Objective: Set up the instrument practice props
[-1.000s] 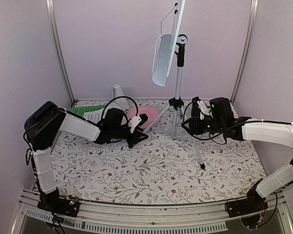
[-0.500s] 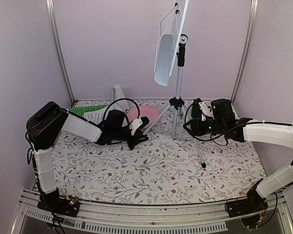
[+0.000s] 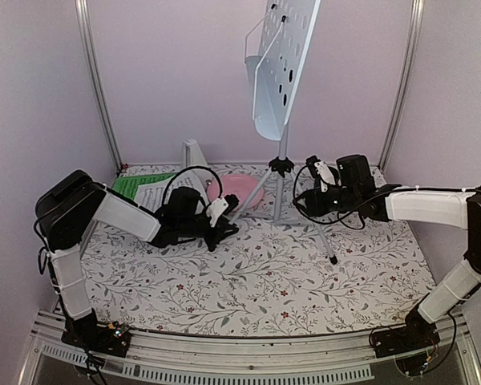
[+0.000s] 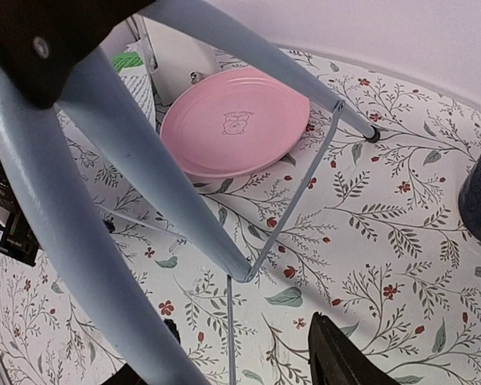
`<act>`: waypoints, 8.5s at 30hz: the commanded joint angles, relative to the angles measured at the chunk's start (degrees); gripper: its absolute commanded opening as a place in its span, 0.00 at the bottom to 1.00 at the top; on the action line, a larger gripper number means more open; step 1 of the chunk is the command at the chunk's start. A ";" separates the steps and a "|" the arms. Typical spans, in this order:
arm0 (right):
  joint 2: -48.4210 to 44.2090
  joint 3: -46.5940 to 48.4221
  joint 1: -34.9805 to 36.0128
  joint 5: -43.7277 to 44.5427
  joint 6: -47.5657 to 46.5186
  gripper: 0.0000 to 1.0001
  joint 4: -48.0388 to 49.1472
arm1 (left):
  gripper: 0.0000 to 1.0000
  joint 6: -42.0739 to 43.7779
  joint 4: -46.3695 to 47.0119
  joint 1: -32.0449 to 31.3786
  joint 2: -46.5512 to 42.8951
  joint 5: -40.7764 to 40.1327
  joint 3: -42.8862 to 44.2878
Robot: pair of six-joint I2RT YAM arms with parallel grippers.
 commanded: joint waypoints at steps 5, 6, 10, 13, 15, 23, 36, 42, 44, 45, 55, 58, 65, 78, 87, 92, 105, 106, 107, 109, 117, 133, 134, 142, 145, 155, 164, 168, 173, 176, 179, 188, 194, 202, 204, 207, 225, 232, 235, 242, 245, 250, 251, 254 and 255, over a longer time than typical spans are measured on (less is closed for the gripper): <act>4.61 5.25 -2.02 0.11 -2.66 0.56 3.56 | 0.00 -4.52 3.25 -4.73 -1.32 -3.32 -1.45; 4.81 5.55 -2.12 0.05 -2.83 0.55 3.54 | 0.00 -4.87 3.54 -5.04 -1.36 -3.68 -1.61; 4.54 5.84 -2.22 -0.74 -3.20 0.57 3.41 | 0.00 -6.32 5.58 -6.08 -1.40 -4.65 -2.96; 3.22 5.35 -2.25 -1.49 -3.28 0.60 3.17 | 0.00 -7.15 5.46 -6.18 -1.41 -4.99 -3.01; 2.07 4.83 -2.22 -2.46 -3.54 0.63 3.12 | 0.01 -7.33 4.59 -6.04 -1.49 -5.14 -2.32; -1.42 2.68 -2.22 -8.95 -4.37 0.88 2.62 | 0.32 -7.86 -1.53 -3.03 -1.56 1.27 2.04; -7.52 -4.49 -2.22 -9.01 0.70 0.99 -0.37 | 0.55 -6.47 -5.16 0.04 -1.40 7.05 4.27; -8.83 -7.32 -2.22 -6.59 1.84 0.97 -3.36 | 0.57 -5.71 -6.85 1.23 -0.71 8.01 4.86; -9.50 -8.38 -2.22 -5.32 2.39 0.96 -4.12 | 0.54 -5.76 -6.87 1.68 -0.68 8.76 4.86; -9.74 -8.82 -2.21 -4.41 2.69 0.95 -4.38 | 0.52 -5.71 -6.94 1.71 -0.81 9.15 4.82; -4.73 -3.63 -3.45 0.29 0.17 0.66 -5.50 | 0.22 -6.18 -1.25 -0.83 -3.87 7.99 -1.71; -3.13 -1.27 -4.07 0.60 -1.41 0.60 -5.52 | 0.18 -6.30 -0.08 -2.56 -4.38 7.02 -3.35; 0.02 2.80 -4.84 1.17 -5.45 0.57 -5.69 | 0.15 -8.32 3.79 -7.42 -3.69 5.12 -5.19; 3.26 5.61 -6.04 -1.04 -10.22 0.54 -1.94 | 0.16 -10.86 8.14 -15.81 -0.40 0.53 -3.49; 6.67 8.41 -6.09 -5.42 -13.37 0.52 1.90 | 0.19 -10.58 7.61 -20.14 5.50 -0.06 1.03; 8.32 10.44 -6.09 -7.16 -15.83 0.52 3.32 | 0.19 -10.67 8.10 -20.52 6.56 -0.37 1.93; 14.44 14.65 -6.09 -15.72 -17.85 0.50 9.20 | 0.20 -11.05 8.92 -22.66 8.98 -1.63 4.86; 14.51 14.67 -6.09 -16.58 -17.67 0.50 9.55 | 0.20 -11.03 8.93 -22.89 9.16 -1.57 5.19; 14.66 14.65 -6.05 -17.49 -17.50 0.50 9.79 | 0.20 -10.95 8.87 -23.12 9.34 -1.57 5.66; 14.71 14.67 -6.07 -19.17 -17.31 0.51 10.11 | 0.20 -10.77 8.54 -23.50 9.85 -1.53 6.74; 10.06 11.23 -6.09 -19.19 -16.86 0.70 9.92 | 0.29 -13.10 8.72 -23.10 10.71 -2.44 8.64; -3.09 -2.44 -6.61 -9.47 -12.39 0.94 7.94 | 0.56 -15.90 7.50 -20.38 9.15 -2.10 9.25; -3.94 -3.11 -6.55 -9.44 -11.87 0.95 7.97 | 0.58 -15.90 7.46 -20.41 9.02 -2.12 9.25; -11.14 -7.35 -6.60 -11.42 -9.17 0.98 7.07 | 0.75 -15.41 6.66 -17.84 3.16 -4.61 6.46; -13.61 -8.84 -6.58 -12.72 -8.00 0.98 7.03 | 0.75 -15.40 6.06 -15.34 -1.92 -3.59 4.54; -20.14 -12.72 -6.57 -16.51 -2.61 0.94 7.29 | 0.74 -17.10 -0.86 -3.68 -15.34 -9.58 -2.14; -24.36 -15.88 -6.42 -16.87 1.23 0.88 7.10 | 0.73 -24.02 -12.40 5.70 -22.71 -24.33 -4.14; -24.92 -16.44 -6.29 -16.00 2.36 0.87 6.47 | 0.77 -26.15 -14.48 7.24 -22.88 -29.01 -2.77; -23.98 -16.09 -5.60 -14.24 2.90 0.87 5.73 | 0.84 -30.05 -23.47 7.59 -18.08 -36.51 5.69; -23.53 -15.77 -5.17 -13.80 3.18 0.88 5.76 | 0.86 -32.30 -29.66 7.69 -13.73 -38.78 12.31; -23.09 -15.23 -4.89 -13.62 3.06 0.89 5.77 | 0.88 -33.40 -32.42 7.82 -10.19 -38.71 16.75; -22.13 -14.37 -4.55 -13.51 2.64 0.90 5.72 | 0.86 -36.76 -37.99 8.30 -1.23 -40.84 26.61; -21.75 -14.12 -4.52 -13.60 2.60 0.91 5.78 | 0.81 -37.93 -40.13 8.31 4.14 -43.35 30.58; -21.37 -13.54 -4.42 -13.58 2.68 0.91 5.97 | 0.77 -39.15 -43.41 8.31 10.06 -45.34 36.10; -21.45 -13.63 -4.32 -13.52 2.68 0.91 5.92 | 0.75 -39.59 -44.12 8.31 11.17 -45.92 37.35; -21.24 -13.96 -4.33 -13.57 2.85 0.91 6.67 | 0.71 -40.28 -45.01 8.35 11.85 -46.71 38.51; -22.54 -13.10 -3.78 -13.67 1.84 0.91 5.92 | 0.00 -45.01 -45.09 9.89 7.54 -43.97 35.65; -23.66 -13.69 -3.35 -14.84 0.98 0.91 7.23 | 0.00 -46.94 -42.29 9.65 -4.31 -40.69 30.11; -23.75 -13.42 -2.60 -14.50 0.60 0.91 7.41 | 0.00 -47.91 -40.39 9.41 -8.79 -38.44 27.39; -25.61 -12.79 1.40 -9.92 -0.60 0.91 7.57 | 0.00 -53.01 -36.88 9.11 -18.09 -34.37 22.64; -26.67 -13.08 4.16 -7.80 -1.05 0.91 8.61 | 0.00 -55.22 -36.31 8.65 -21.47 -32.83 21.80; -24.07 -11.69 8.42 -5.79 -1.47 0.91 10.74 | 0.00 -54.48 -35.36 6.82 -27.20 -34.46 20.19; -23.48 -11.26 8.85 -5.44 -1.72 0.91 10.74 | 0.00 -52.35 -35.31 6.45 -26.96 -36.14 20.22; -22.19 -10.23 9.47 -5.51 -1.80 0.91 11.00 | 0.44 -49.66 -39.54 7.14 -22.88 -36.31 22.30; -21.98 -9.97 9.58 -5.59 -1.80 0.91 11.00 | 0.56 -49.27 -40.77 7.46 -21.00 -34.54 22.95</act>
